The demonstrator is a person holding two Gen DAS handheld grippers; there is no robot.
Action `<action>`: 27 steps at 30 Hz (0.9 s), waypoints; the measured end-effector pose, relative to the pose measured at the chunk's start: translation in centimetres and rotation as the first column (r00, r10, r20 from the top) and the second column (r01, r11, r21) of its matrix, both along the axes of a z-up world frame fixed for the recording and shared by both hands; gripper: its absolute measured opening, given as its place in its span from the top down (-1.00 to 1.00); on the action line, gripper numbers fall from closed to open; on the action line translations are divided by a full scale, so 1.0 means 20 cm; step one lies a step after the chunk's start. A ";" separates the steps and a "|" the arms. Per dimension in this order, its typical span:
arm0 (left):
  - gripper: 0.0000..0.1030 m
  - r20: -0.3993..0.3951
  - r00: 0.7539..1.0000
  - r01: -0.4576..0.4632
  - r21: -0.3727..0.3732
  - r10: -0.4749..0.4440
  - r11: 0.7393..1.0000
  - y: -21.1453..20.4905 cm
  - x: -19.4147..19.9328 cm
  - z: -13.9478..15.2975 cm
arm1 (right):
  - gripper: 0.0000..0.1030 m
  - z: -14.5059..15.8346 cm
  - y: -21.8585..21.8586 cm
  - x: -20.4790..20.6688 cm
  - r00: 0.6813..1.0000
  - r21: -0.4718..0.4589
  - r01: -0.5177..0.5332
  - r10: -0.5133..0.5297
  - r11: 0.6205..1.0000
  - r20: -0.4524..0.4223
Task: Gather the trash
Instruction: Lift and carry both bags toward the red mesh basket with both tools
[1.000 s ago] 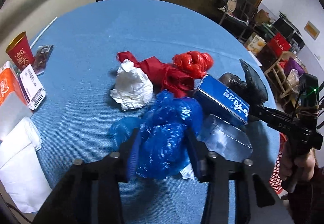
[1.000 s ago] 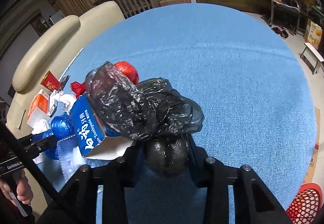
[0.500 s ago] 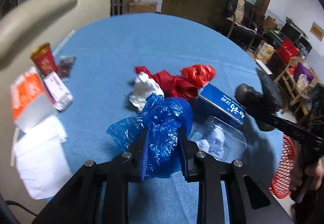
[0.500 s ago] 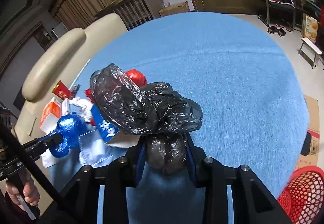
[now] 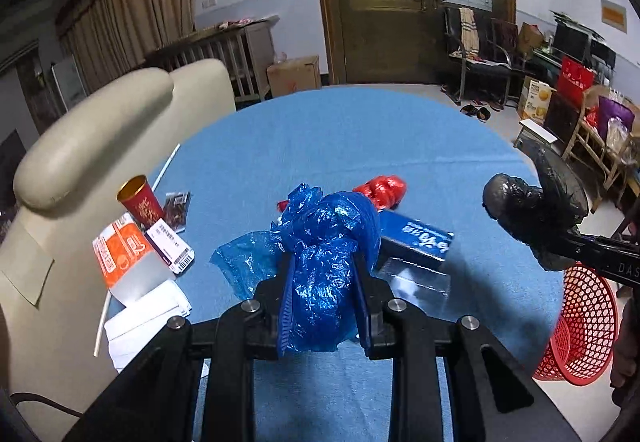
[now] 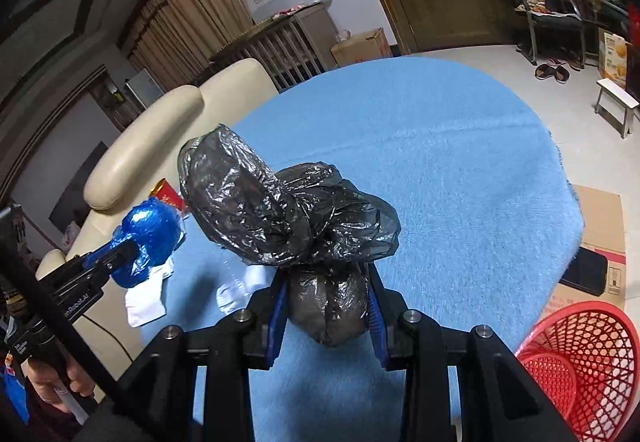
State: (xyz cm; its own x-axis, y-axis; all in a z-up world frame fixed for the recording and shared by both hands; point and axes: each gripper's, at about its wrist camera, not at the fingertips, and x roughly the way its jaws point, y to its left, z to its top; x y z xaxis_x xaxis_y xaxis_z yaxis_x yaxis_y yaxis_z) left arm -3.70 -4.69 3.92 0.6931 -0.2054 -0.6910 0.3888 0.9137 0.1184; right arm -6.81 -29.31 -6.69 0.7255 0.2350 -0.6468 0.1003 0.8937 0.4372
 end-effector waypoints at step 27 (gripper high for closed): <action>0.45 0.062 0.988 0.138 0.084 -0.143 0.987 -0.32 -0.23 0.06 | 0.28 0.01 -0.09 -0.29 0.998 0.045 0.054 -0.056 0.998 0.030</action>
State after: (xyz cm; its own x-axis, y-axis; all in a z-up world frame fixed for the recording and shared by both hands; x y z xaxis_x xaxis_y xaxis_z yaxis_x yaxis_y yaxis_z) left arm -8.22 -11.16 5.20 0.7068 -0.2507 -0.6615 0.5014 0.8372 0.2185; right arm -12.68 -31.20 -6.46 0.7575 0.2223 -0.6138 0.1346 0.8669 0.4800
